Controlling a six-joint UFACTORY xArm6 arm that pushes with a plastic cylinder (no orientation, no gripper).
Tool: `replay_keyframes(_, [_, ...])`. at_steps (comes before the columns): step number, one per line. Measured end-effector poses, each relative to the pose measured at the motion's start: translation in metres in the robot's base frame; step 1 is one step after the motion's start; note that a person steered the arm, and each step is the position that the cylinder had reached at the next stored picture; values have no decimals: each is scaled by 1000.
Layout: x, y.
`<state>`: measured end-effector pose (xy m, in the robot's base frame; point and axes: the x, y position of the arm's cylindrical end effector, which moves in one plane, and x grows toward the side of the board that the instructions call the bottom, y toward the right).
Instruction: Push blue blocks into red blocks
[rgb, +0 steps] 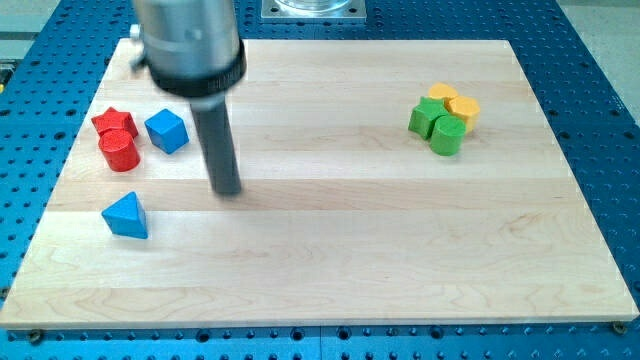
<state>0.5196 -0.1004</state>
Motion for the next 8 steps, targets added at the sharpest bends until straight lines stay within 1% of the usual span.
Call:
replay_keyframes(1, [71, -61])
replay_keyframes(2, [32, -73])
replay_keyframes(3, [-24, -74])
replay_keyframes(4, [-27, -74])
replay_keyframes(5, [4, -73])
replay_keyframes(6, [-1, -102])
replay_keyframes(7, [-34, -138])
replay_keyframes(8, [-60, -125])
